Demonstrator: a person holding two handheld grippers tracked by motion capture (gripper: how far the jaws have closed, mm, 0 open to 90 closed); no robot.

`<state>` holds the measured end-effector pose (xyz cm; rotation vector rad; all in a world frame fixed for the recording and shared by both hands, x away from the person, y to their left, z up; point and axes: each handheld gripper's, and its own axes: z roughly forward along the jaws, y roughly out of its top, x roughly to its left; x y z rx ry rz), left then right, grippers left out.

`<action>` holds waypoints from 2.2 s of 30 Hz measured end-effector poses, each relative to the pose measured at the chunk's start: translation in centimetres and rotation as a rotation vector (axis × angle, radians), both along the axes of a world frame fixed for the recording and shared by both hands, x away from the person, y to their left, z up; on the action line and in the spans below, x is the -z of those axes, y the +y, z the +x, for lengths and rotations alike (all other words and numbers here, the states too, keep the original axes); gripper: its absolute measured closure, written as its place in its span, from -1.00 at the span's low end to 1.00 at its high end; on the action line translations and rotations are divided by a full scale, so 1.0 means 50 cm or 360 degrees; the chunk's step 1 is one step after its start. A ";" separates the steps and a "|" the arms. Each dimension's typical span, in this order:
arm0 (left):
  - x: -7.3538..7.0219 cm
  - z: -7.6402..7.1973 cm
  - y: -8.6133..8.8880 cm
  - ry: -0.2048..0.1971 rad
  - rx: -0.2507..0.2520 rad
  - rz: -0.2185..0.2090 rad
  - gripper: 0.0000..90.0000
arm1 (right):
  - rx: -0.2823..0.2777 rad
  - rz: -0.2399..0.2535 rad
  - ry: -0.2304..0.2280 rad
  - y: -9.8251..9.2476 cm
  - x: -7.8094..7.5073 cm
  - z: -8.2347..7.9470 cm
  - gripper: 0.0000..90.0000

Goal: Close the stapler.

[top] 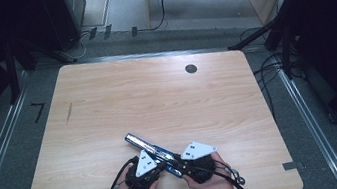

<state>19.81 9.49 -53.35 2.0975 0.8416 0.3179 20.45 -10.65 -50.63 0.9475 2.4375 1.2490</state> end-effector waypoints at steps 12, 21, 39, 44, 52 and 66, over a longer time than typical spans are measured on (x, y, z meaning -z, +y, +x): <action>0.000 0.000 0.000 0.0001 -0.0002 -0.0002 1.00 | -0.0014 -0.0037 0.0009 0.001 0.003 0.002 0.78; 0.000 0.000 0.000 0.0001 -0.0001 -0.0001 1.00 | -0.0029 -0.0068 0.0032 -0.006 0.004 0.006 0.78; 0.000 0.000 0.000 0.0001 -0.0002 -0.0002 1.00 | -0.0083 -0.0103 0.0034 -0.004 0.000 0.010 0.78; 0.000 0.000 0.000 0.0002 -0.0001 -0.0002 1.00 | -0.0092 -0.0106 0.0048 -0.006 -0.002 0.012 0.78; 0.000 0.000 0.000 -0.0001 -0.0002 0.0000 1.00 | -0.0092 -0.0110 0.0067 -0.009 -0.003 0.015 0.78; 0.000 0.000 0.000 0.0001 -0.0001 -0.0002 1.00 | -0.0111 -0.0118 0.0083 -0.017 -0.008 0.018 0.78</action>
